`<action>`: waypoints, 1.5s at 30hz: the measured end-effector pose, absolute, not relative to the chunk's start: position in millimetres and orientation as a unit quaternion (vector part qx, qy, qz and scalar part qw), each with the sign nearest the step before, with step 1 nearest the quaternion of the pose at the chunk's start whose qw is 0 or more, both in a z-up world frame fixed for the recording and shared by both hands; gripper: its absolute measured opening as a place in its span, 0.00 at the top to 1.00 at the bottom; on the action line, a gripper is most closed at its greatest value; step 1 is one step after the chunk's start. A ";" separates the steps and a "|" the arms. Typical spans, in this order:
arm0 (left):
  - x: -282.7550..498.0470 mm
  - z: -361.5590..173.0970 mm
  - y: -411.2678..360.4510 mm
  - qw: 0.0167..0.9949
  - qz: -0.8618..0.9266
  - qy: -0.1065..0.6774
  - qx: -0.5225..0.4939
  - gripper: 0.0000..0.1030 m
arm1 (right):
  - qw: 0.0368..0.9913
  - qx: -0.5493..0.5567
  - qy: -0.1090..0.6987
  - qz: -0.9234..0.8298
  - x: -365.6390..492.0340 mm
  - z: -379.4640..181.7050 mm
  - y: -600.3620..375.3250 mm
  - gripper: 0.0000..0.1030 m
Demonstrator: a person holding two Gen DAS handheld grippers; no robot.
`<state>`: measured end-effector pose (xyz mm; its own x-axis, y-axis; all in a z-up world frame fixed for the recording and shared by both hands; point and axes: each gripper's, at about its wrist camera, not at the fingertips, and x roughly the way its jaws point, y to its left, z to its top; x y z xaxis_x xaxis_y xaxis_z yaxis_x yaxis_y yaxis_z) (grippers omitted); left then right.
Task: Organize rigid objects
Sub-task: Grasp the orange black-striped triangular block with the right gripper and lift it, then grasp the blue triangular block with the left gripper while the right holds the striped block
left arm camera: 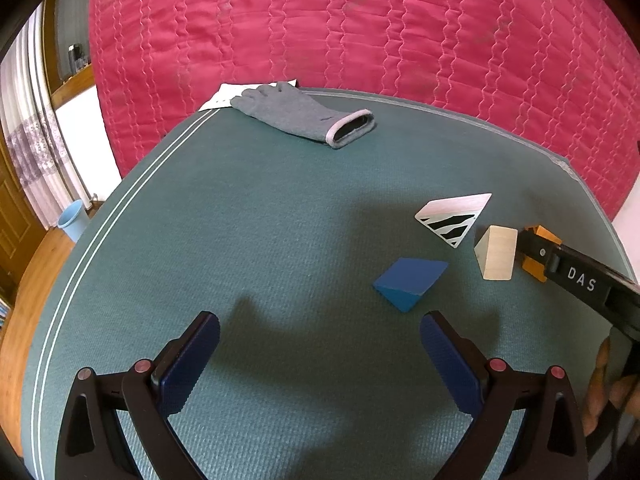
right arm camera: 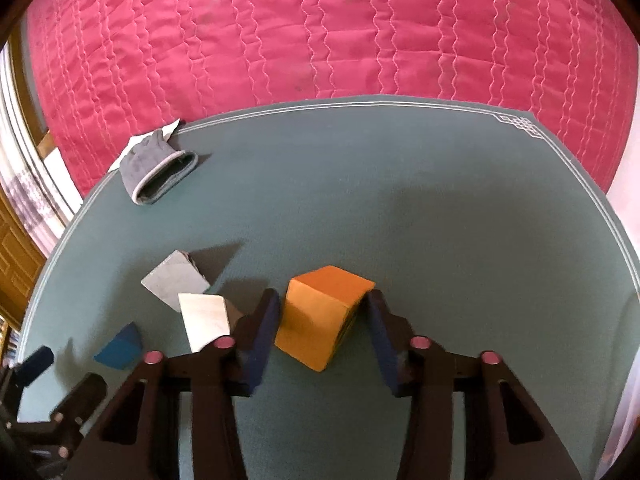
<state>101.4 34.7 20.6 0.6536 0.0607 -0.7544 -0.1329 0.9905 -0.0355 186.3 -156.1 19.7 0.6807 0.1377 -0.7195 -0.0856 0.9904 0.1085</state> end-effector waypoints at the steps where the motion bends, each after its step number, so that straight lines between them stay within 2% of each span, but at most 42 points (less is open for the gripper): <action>1: 100.9 20.8 34.0 0.909 0.052 0.412 -0.043 0.01 | 0.916 0.033 0.395 0.065 185.6 19.7 -157.9 0.61; 5: 101.1 20.4 31.6 0.909 0.051 0.412 -0.039 0.01 | 0.916 0.032 0.394 0.070 177.6 19.7 -167.7 0.67; 30: 105.5 21.8 5.0 0.907 0.065 0.416 0.006 0.01 | 0.906 0.024 0.396 0.147 77.1 16.5 -202.7 0.67; 35: 115.2 23.0 -1.4 0.900 0.073 0.429 -0.015 0.01 | 0.905 0.036 0.395 0.155 75.2 15.2 -206.2 0.67; 45: 139.3 18.0 -4.2 0.890 0.107 0.440 -0.055 0.09 | 0.904 0.045 0.395 0.158 75.3 14.4 -207.2 0.67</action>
